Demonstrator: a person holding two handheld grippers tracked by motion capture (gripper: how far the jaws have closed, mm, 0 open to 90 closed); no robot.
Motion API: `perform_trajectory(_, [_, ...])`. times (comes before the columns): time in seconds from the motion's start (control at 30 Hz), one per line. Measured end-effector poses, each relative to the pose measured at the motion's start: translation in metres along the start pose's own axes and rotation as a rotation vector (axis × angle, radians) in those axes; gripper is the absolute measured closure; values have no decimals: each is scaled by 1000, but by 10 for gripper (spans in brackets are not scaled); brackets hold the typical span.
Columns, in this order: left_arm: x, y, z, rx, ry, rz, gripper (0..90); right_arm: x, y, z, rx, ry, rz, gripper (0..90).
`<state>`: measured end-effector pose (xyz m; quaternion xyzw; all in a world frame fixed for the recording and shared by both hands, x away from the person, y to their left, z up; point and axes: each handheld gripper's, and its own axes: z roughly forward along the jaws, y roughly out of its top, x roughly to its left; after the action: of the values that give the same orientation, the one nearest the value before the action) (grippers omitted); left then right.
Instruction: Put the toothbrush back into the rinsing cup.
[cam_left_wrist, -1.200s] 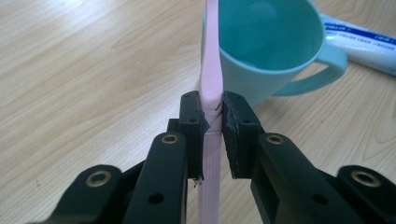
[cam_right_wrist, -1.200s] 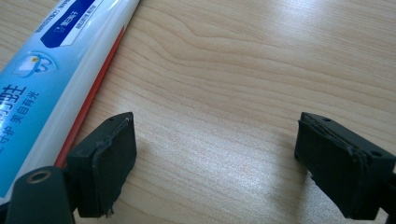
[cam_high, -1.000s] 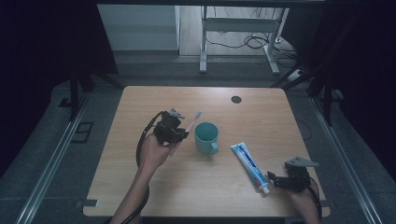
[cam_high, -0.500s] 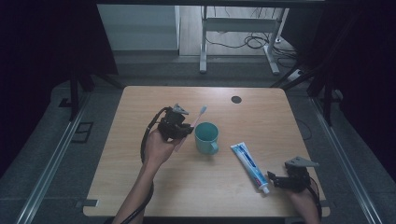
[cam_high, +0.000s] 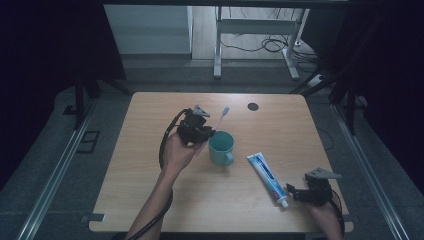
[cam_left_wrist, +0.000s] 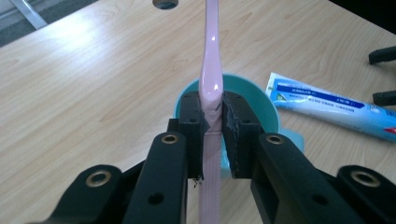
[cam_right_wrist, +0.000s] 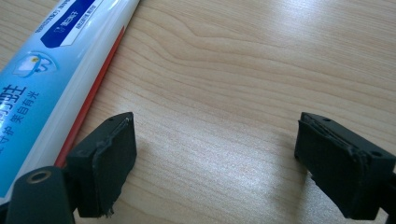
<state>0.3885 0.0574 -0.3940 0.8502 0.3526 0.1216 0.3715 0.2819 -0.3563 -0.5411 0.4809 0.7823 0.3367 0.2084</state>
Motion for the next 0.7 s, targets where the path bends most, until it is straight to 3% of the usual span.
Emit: perform_trajectory(0.7, [-10, 30, 14, -76, 1, 20, 786, 0, 0, 0, 1, 5, -3, 122])
